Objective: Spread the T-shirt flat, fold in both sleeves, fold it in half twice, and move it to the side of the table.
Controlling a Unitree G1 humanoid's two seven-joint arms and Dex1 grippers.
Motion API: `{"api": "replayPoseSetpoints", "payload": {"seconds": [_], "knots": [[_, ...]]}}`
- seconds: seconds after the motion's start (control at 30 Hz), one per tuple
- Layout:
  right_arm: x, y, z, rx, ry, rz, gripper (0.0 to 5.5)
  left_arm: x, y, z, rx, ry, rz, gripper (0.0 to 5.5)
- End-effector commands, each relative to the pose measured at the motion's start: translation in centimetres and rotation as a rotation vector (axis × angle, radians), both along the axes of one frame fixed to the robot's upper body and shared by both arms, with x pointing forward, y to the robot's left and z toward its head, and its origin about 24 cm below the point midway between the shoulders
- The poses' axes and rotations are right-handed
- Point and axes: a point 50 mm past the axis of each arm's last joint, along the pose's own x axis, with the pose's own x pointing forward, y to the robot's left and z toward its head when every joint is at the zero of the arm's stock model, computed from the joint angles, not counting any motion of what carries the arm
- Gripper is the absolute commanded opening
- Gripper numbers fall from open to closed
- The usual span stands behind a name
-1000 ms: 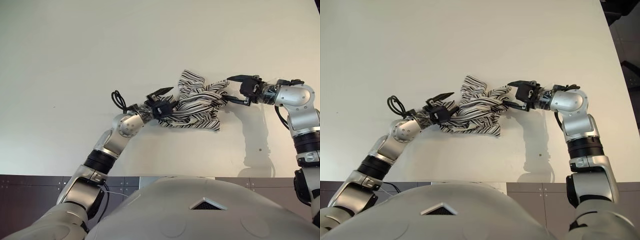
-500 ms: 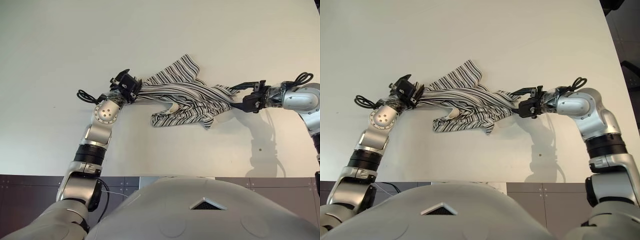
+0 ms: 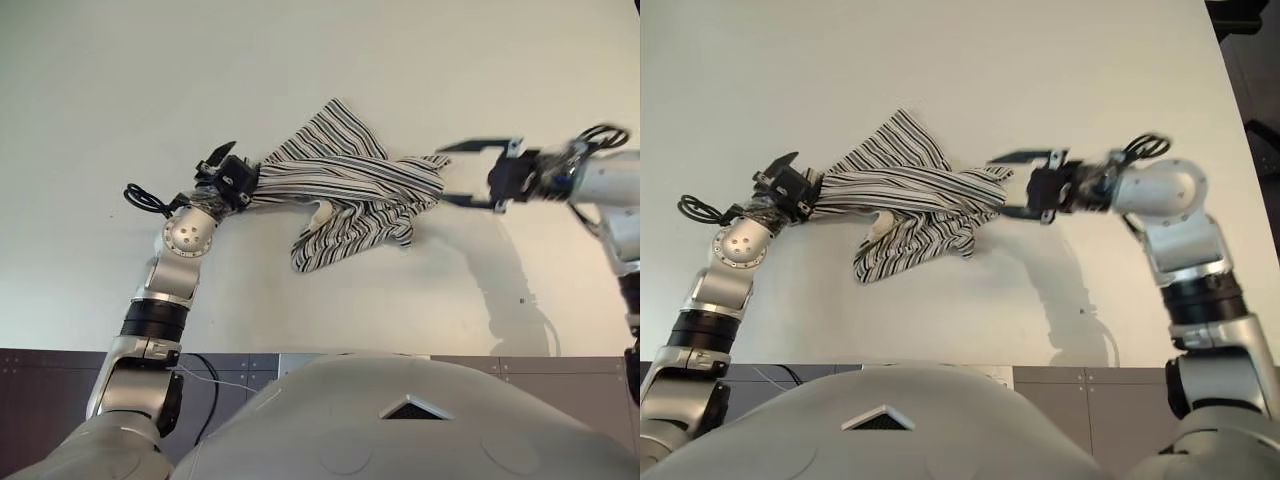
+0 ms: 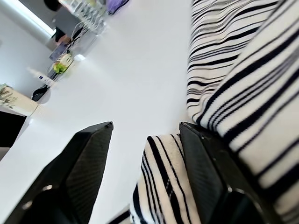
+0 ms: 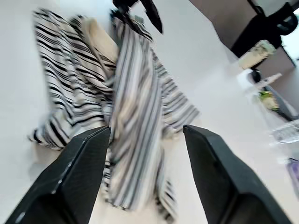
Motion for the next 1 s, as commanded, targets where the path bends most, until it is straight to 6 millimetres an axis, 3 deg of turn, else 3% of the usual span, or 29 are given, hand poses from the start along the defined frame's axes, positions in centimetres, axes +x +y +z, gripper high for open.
{"api": "replayPoseSetpoints", "payload": {"seconds": [0.03,0.17,0.23,0.37,0.47,0.57,0.67,0.83,0.93,1.0], "knots": [[-2.6,0.5,-2.9,-0.026,0.113,0.013,2.86,-5.7,-1.9,-3.6,-0.027,0.318,-0.156,2.65],[-2.9,0.8,-5.0,-0.045,0.114,-0.032,2.86,-9.9,-4.2,-2.4,-0.106,0.479,-0.347,2.65],[-2.9,0.8,-5.5,-0.05,0.12,-0.045,2.86,-10.4,-4.8,-1.7,-0.113,0.505,-0.394,2.65],[-3.3,-0.8,-7.0,-0.171,0.143,-0.038,2.86,-9.4,-4.4,-1.2,-0.081,0.479,-0.341,2.65],[-3.7,-3.5,-7.9,-0.357,0.132,0.019,2.86,-5.8,-1.4,-1.4,0.051,0.324,-0.142,2.65],[-2.1,-5.6,-6.5,-0.445,0.056,0.01,2.86,-3.3,-0.2,-0.6,0.053,0.172,-0.001,2.65],[-0.6,-6.8,-4.9,-0.488,-0.023,-0.002,2.86,-3.6,-1.0,-0.4,-0.032,0.137,0.023,2.65],[1.3,-6.1,-3.6,-0.465,-0.148,0.009,2.86,-3.9,-0.8,0.4,-0.068,0.147,-0.012,2.65],[1.9,-5.4,-2.0,-0.406,-0.235,0.018,2.86,-3.1,-1.6,3.0,-0.171,0.092,-0.045,2.65],[1.6,-4.7,0.2,-0.276,-0.252,-0.024,2.86,-3.1,-2.9,5.8,-0.333,0.043,-0.089,2.65]]}}
